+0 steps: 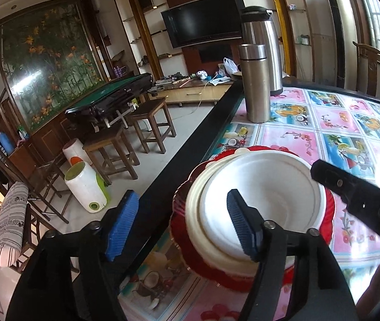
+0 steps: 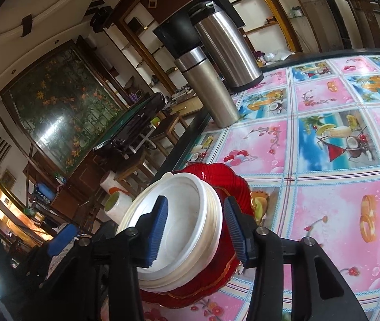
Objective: Organize plates and bowls
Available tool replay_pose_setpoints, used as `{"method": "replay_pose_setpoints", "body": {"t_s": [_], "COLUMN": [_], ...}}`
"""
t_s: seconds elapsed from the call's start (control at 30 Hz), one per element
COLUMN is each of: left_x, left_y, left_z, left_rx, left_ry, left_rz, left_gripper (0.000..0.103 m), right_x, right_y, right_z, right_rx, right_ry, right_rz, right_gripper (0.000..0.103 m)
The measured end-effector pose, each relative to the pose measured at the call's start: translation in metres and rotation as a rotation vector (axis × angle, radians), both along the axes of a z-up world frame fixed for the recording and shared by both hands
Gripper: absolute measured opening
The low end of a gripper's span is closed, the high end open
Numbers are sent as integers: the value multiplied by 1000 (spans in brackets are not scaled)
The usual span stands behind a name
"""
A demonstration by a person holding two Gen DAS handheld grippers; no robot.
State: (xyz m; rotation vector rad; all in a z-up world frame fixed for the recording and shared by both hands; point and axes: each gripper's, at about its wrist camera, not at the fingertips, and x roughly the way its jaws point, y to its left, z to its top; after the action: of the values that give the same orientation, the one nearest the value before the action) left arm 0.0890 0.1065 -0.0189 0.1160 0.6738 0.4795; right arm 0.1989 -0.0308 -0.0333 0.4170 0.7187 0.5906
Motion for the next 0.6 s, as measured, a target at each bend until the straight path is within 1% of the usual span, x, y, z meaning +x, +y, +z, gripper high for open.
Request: {"method": "replay_pose_setpoints", "body": {"t_s": [0.07,0.13,0.2,0.3,0.4,0.5,0.6], "left_x": [-8,-19,-28,-44,-53,-60,-68], "left_y": [2,3,3,2,3,4,5], "left_z": [2,3,2,-1,-4,-5,-5], "left_rx": [-3,-13,-13,-3,-26,-53,-80], "left_ry": [-5,-7,-4,4,11,17,10], "left_rz": [-3,-11,-15,-23,-30,-37,-43], "left_gripper": [77,79,79,80,80,80,80], "right_x": [-5,-9,-13,-20,-27,-36,-46], "right_y": [-6,-12,-17,-18,-19,-24,-35], "right_z": [1,2,4,7,4,-7,-17], "right_rx": [6,26,45,25,6,-5,35], "right_ry": [-4,6,1,-34,-48,-21,19], "right_rz": [-10,-18,-17,-30,-19,-9,5], "right_gripper": [53,58,61,63,64,65,66]}}
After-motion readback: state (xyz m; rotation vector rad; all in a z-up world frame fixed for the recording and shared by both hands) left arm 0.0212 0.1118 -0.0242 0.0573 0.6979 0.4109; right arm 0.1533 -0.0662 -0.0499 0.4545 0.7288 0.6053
